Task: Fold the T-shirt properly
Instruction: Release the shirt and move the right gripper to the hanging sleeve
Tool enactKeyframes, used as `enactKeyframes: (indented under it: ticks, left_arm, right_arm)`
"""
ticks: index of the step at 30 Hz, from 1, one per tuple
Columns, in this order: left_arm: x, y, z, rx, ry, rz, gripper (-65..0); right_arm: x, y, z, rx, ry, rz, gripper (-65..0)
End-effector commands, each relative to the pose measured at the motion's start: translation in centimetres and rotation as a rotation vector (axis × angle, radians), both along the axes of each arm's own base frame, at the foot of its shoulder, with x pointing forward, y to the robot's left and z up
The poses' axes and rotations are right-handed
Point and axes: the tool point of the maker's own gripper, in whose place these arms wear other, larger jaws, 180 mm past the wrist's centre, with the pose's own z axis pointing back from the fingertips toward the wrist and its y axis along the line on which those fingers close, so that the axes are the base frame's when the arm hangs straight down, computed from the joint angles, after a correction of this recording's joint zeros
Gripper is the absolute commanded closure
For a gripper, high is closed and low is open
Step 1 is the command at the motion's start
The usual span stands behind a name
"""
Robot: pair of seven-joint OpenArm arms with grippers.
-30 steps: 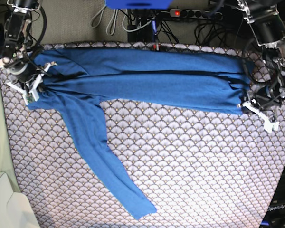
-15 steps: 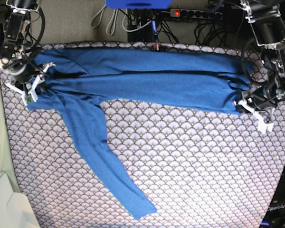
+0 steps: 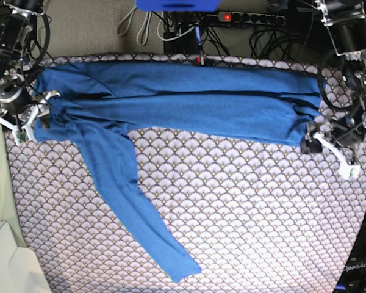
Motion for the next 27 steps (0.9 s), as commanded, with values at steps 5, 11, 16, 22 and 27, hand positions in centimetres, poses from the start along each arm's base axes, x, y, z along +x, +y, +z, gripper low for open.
enactKeyframes:
  ticks: [5,11,16,22,27]
  left_arm:
    - [0.4,2.4,1.4,0.008,-0.046,0.059,-53.2]
    - [-0.8,4.4,0.2,-0.013,-0.017,0.131,-53.2]
    - [-2.4,7.7,1.0,0.006,-0.033,0.22,-53.2]
    - [-3.3,9.9,1.1,0.094,-0.003,0.248,-53.2]
    - [-4.4,10.2,0.4,0.118,0.031,0.25,-53.2]
  right_arm:
    - [3.2,0.9,2.7,0.01,-0.102,0.027,-35.8]
    - [7.8,3.8,3.3,0.006,-0.051,0.084,-35.8]
    - [13.1,7.2,3.7,0.052,-0.01,0.135,-35.6]
    - [17.9,9.7,2.7,0.188,0.046,0.138,-35.6]
    - [21.4,11.5,2.5,0.316,0.042,0.153,-35.6]
